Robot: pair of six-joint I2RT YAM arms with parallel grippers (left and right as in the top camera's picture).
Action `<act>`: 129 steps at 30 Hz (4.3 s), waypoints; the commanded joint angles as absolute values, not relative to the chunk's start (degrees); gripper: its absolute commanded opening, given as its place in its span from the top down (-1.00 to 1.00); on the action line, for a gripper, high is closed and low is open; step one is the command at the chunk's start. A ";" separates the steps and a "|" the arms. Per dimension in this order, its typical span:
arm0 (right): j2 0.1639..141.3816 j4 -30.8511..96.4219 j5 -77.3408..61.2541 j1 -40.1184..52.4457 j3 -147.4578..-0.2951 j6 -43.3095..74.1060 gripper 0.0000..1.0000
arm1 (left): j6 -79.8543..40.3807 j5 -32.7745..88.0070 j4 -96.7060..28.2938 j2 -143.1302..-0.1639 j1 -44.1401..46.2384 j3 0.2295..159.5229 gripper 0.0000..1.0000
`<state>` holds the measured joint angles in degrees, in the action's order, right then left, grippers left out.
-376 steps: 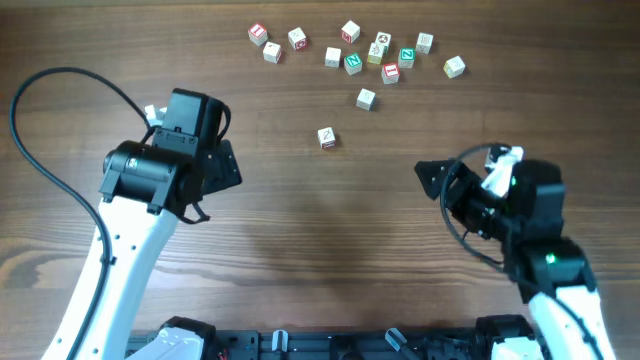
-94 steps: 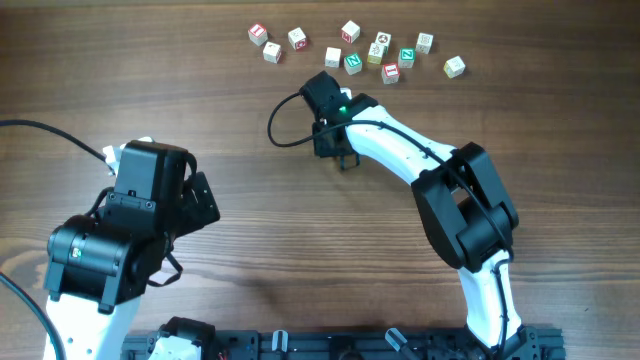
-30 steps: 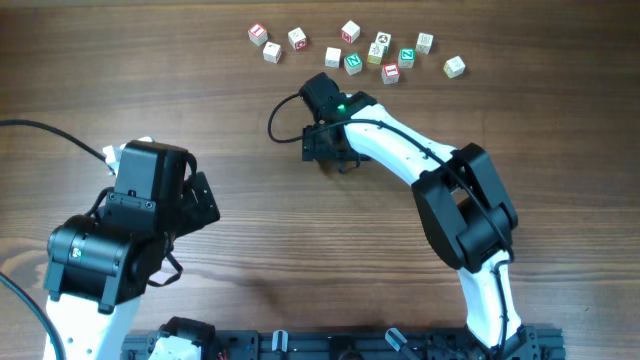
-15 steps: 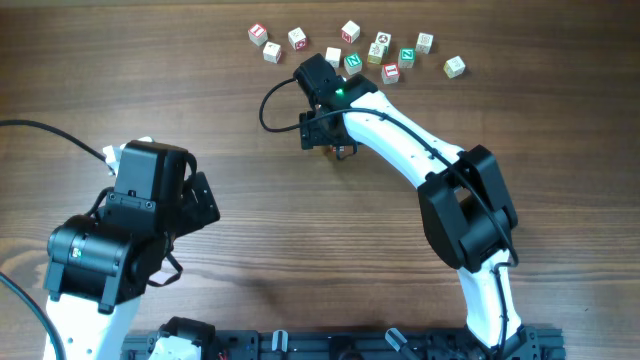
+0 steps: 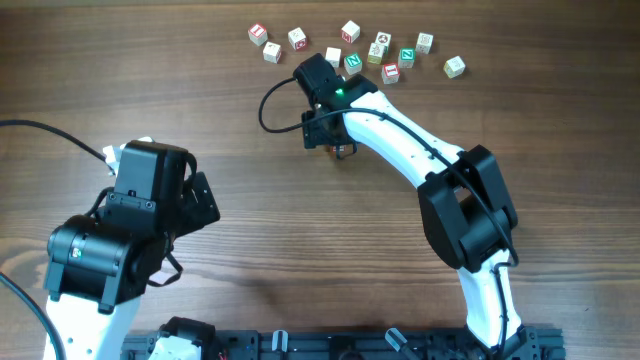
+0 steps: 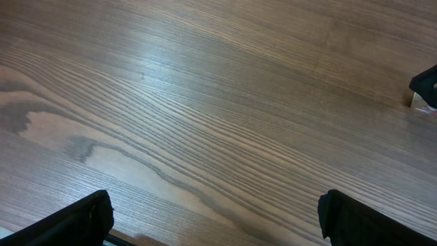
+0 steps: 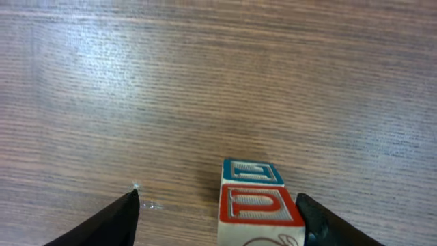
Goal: Form a tower
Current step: 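Lift the right gripper and move it toward the upper-right blocks, then grasp the green N block with the right gripper, then carry the green N block back toward the stack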
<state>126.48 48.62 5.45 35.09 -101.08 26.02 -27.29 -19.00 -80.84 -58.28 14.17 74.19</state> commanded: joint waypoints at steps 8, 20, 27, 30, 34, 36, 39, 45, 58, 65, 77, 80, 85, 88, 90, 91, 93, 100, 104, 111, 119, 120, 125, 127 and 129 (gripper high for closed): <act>127.31 48.27 0.91 32.86 -101.95 25.23 -0.50 | -27.83 -18.94 -80.84 -58.28 13.91 73.97 -1.00; 127.31 50.50 0.27 25.91 -119.13 23.11 -0.98 | -27.83 -18.94 -80.84 -58.28 13.91 73.97 -1.00; 133.91 37.01 -3.18 20.67 -120.99 16.40 -0.95 | -27.83 -18.94 -80.84 -58.28 13.91 73.97 -1.00; 139.44 32.97 -6.48 20.67 -120.99 13.02 -0.84 | -27.83 -18.94 -80.84 -58.28 13.91 73.97 -1.00; 142.47 31.97 -5.28 20.71 -120.99 9.61 -0.76 | -27.83 -18.94 -80.84 -58.28 13.91 73.97 -1.00; 143.24 31.33 -3.66 20.71 -120.99 8.99 -0.71 | -27.83 -18.94 -80.84 -58.28 13.91 73.97 -1.00; 144.90 29.93 -3.46 20.62 -120.99 8.93 -0.61 | -27.83 -18.94 -80.84 -58.28 13.91 73.97 -1.00; 146.93 29.82 -3.44 20.51 -120.66 7.29 -0.22 | -27.83 -18.94 -80.84 -58.28 13.91 73.97 -1.00; 142.89 34.06 1.65 19.75 -121.08 12.19 0.49 | -27.83 -18.94 -80.84 -58.28 13.91 73.97 -1.00; 129.67 54.15 -0.05 19.97 -121.08 16.36 0.53 | -27.83 -18.94 -80.84 -58.28 13.91 73.97 -1.00; 111.74 80.09 -1.85 20.03 -121.08 26.17 0.61 | -27.83 -18.94 -80.84 -58.28 13.91 73.97 -1.00; 111.57 82.30 -7.66 20.08 -121.08 28.71 0.67 | -27.83 -18.94 -80.84 -58.28 13.91 73.97 -1.00; 110.32 86.26 -9.52 20.05 -121.08 28.58 0.73 | -27.83 -18.94 -80.84 -58.28 13.91 73.97 -1.00; 107.61 87.90 -7.92 20.05 -121.08 28.47 0.73 | -27.83 -18.94 -80.84 -58.28 13.91 73.97 -1.00; 104.60 89.12 -7.11 20.05 -121.08 28.51 0.72 | -27.83 -18.94 -80.84 -58.28 13.91 73.97 -1.00; 103.04 89.62 -7.09 20.05 -121.08 28.56 0.73 | -27.83 -18.94 -80.86 -58.28 13.91 73.97 -1.00; 99.55 90.56 -6.72 20.08 -121.08 28.56 0.74 | -27.83 -18.94 -80.84 -58.28 13.91 73.97 -1.00; 93.32 92.14 3.25 20.08 -120.16 33.41 0.82 | -27.83 -18.94 -80.84 -58.28 13.91 73.97 -1.00; 93.14 92.01 3.70 21.69 -112.36 36.01 0.88 | -27.83 -18.94 -80.84 -58.28 13.91 73.97 -1.00; 90.96 92.14 6.57 31.55 -105.49 43.16 0.91 | -27.83 -18.94 -80.84 -58.28 13.91 73.97 -1.00; 74.74 85.41 16.82 39.59 -87.39 55.72 0.91 | -27.83 -18.94 -80.84 -58.28 13.91 73.97 -1.00; 73.43 83.24 16.69 39.57 -84.71 55.70 0.91 | -27.83 -18.94 -80.84 -58.28 13.91 73.97 -1.00; 71.77 73.43 16.73 39.57 -79.79 55.51 0.92 | -27.83 -18.94 -80.84 -58.28 13.91 73.97 -1.00; 71.90 70.17 16.71 39.57 -79.79 55.09 0.91 | -27.83 -18.94 -80.84 -58.28 13.91 73.97 -1.00; 72.36 66.39 16.69 39.57 -79.79 52.05 0.90 | -27.83 -18.94 -80.84 -58.28 13.91 73.97 -1.00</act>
<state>72.84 69.41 15.33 39.44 -79.94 54.54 -27.29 -19.03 -80.84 -58.28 14.17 74.17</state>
